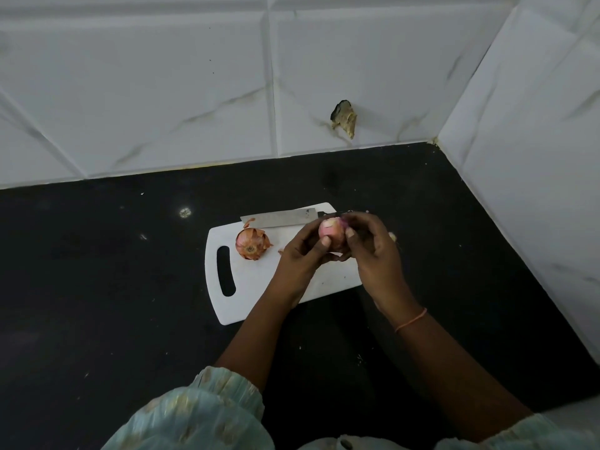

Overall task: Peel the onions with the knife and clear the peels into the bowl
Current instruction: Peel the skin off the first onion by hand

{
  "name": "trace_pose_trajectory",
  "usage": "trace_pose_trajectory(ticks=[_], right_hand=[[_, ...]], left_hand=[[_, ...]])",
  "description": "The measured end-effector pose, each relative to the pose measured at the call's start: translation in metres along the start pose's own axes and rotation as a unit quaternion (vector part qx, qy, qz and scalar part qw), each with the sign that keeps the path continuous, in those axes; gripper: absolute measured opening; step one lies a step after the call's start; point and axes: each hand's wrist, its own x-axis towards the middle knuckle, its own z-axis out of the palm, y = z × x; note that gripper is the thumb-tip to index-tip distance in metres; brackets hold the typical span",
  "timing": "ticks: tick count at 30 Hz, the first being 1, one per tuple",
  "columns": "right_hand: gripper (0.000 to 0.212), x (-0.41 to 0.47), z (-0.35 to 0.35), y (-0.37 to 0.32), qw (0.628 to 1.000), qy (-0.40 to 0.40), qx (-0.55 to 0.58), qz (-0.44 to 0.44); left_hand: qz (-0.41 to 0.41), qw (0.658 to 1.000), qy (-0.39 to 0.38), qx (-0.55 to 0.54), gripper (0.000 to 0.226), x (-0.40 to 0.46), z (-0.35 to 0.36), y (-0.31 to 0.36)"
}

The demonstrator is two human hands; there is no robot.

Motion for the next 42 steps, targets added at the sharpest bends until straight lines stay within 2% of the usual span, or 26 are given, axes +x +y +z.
trace_pose_trajectory(ticks=[4,8,11,14,18,21,25,29,32,35,38,40,42], right_hand=[[0.023,0.003,-0.004,-0.002,0.998,-0.005,-0.015,-0.058],[0.025,0.003,-0.008,-0.009,0.994,-0.012,-0.048,-0.099],[0.023,0.002,-0.006,-0.011,0.992,0.016,-0.044,-0.113],[0.013,0.000,-0.004,-0.013,0.992,0.032,-0.040,-0.112],[0.024,-0.003,-0.004,-0.015,0.993,-0.008,-0.018,-0.116],[0.027,-0.004,-0.004,-0.015,0.994,-0.003,-0.006,-0.112],[0.017,-0.003,-0.003,-0.014,0.995,0.028,0.000,-0.096],[0.013,0.000,-0.006,-0.015,0.994,0.017,-0.032,-0.106],[0.023,0.001,-0.007,-0.013,0.996,0.002,-0.039,-0.086],[0.021,0.001,-0.007,-0.010,0.995,0.002,-0.042,-0.093],[0.014,0.003,-0.009,-0.008,0.994,0.012,-0.042,-0.098],[0.011,0.004,-0.011,-0.008,0.993,0.019,-0.056,-0.100],[0.010,0.004,-0.012,-0.009,0.992,0.017,-0.066,-0.102]], left_hand=[[0.001,0.999,0.048,0.008,0.050,-0.001,0.005,0.012],[0.019,0.998,0.056,0.007,0.044,0.000,0.005,0.016],[0.022,0.998,0.066,0.013,0.039,-0.001,0.007,0.019],[0.019,0.996,0.085,-0.004,0.039,-0.004,0.009,0.022],[0.022,0.994,0.104,0.010,0.040,-0.007,0.008,0.022],[0.012,0.995,0.093,0.031,0.042,-0.008,0.004,0.025],[-0.019,0.998,0.059,0.028,0.052,-0.006,0.000,0.031],[-0.005,0.990,0.097,0.107,0.053,-0.005,0.007,0.033],[0.023,0.980,0.122,0.155,0.052,-0.004,0.009,0.032],[0.045,0.981,0.097,0.161,0.059,-0.004,0.010,0.034],[0.053,0.981,0.042,0.181,0.062,-0.006,0.009,0.034],[0.030,0.985,0.010,0.167,0.059,-0.006,0.007,0.036],[-0.017,0.994,-0.009,0.106,0.050,-0.008,0.004,0.041]])
